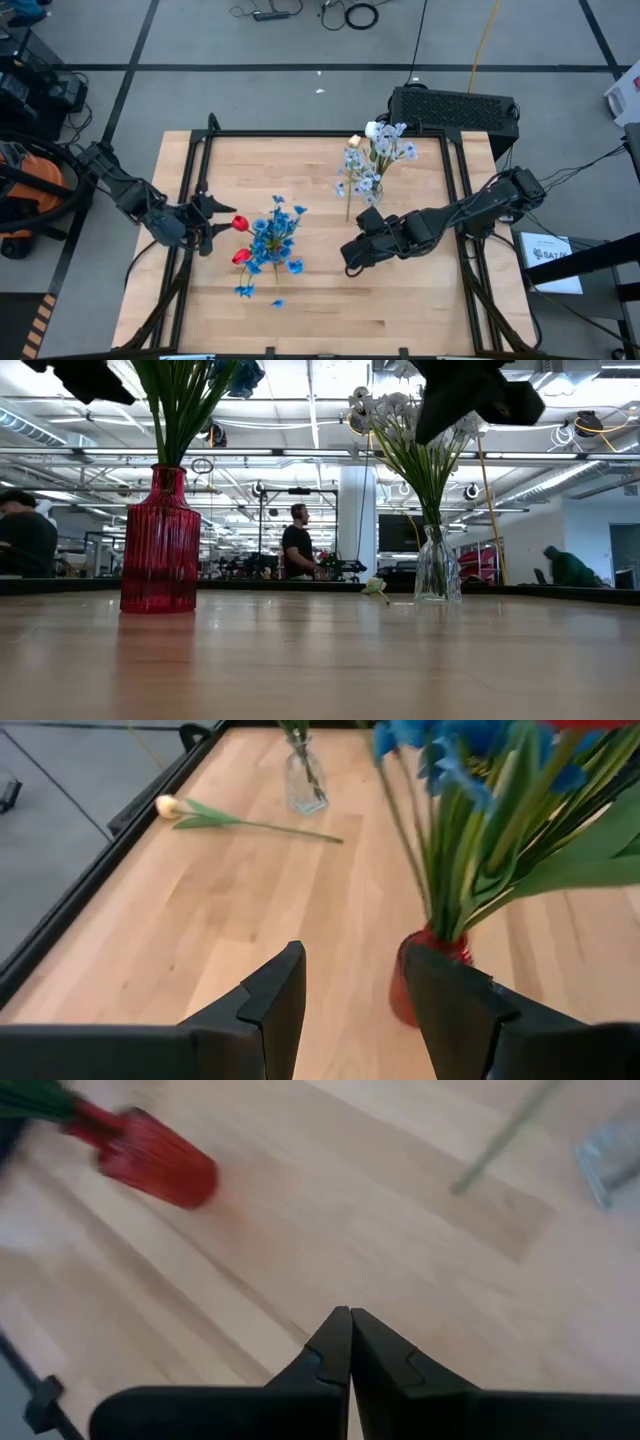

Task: Sort flowers into vase by color
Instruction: Put the pink tulip into the transparent vase

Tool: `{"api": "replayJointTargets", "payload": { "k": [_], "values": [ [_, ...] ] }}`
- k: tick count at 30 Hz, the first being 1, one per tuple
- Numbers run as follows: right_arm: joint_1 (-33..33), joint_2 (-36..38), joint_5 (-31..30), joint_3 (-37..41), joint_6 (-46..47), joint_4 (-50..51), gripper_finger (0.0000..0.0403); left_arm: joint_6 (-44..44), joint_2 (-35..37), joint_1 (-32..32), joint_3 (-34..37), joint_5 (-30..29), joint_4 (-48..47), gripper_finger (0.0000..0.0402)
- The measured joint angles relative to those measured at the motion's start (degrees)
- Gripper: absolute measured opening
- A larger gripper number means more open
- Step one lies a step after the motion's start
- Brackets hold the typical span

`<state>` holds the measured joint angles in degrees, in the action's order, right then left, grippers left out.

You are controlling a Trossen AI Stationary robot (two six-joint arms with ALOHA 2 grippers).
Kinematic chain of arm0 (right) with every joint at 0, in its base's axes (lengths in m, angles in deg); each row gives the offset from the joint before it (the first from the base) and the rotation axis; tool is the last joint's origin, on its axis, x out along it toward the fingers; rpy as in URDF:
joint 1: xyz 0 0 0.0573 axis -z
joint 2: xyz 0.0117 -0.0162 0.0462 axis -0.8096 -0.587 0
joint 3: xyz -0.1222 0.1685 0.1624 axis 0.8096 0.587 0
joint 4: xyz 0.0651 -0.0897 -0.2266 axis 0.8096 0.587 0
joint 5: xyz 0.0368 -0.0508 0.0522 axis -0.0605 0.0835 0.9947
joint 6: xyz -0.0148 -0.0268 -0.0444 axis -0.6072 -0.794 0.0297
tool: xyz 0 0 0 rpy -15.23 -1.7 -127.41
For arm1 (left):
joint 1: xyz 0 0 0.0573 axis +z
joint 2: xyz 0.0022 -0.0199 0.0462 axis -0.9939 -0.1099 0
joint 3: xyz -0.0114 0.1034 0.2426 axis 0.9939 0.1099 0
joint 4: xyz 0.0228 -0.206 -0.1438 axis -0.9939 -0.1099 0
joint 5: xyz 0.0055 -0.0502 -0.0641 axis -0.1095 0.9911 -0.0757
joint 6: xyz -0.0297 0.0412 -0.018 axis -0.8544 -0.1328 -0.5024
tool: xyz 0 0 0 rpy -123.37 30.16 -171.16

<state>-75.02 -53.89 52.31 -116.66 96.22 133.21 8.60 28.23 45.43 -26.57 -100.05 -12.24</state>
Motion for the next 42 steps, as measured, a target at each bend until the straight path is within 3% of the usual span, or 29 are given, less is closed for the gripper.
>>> {"api": "replayJointTargets", "payload": {
  "k": [3, 8, 14, 17, 24, 29, 34, 42],
  "values": [
    [0.0, -0.1, 1.8, 0.0, 3.2, 3.1, 0.0000, -2.4, 2.9, 0.3, 0.0, -0.4, -4.4, 0.0176],
    [0.3, -2.4, -0.5, 0.0, 3.5, 2.5, 0.0000, -6.2, 7.3, 1.5, 0.0, -0.8, -12.2, 0.0176],
    [2.2, -8.6, -1.7, 0.0, 3.5, -3.3, 0.0000, -5.9, 10.4, 2.3, 0.0, -2.7, -13.3, 0.0176],
    [2.7, -12.8, -6.4, 0.0, 4.7, -6.9, 0.0000, -5.9, 11.0, 2.3, 0.0, -3.4, -13.6, 0.0176],
    [3.0, -20.0, -13.6, 0.0, 26.3, -1.3, 0.0000, -5.9, 11.1, 2.3, 0.0, -3.4, -13.6, 0.0176],
    [4.2, -23.2, -13.3, 0.0, 31.8, -1.0, 0.0003, -5.9, 11.3, 2.3, 0.0, -3.4, -13.8, 0.0176],
    [6.8, -24.5, -13.5, 0.0, 28.5, -6.8, 0.0031, -5.9, 11.3, 2.3, 0.0, -3.4, -13.8, 0.0176],
    [9.9, -24.1, -13.5, 0.0, 28.4, -5.7, 0.0101, -5.8, 11.3, 2.3, 0.0, -1.3, -14.5, 0.0176]
  ]
}}
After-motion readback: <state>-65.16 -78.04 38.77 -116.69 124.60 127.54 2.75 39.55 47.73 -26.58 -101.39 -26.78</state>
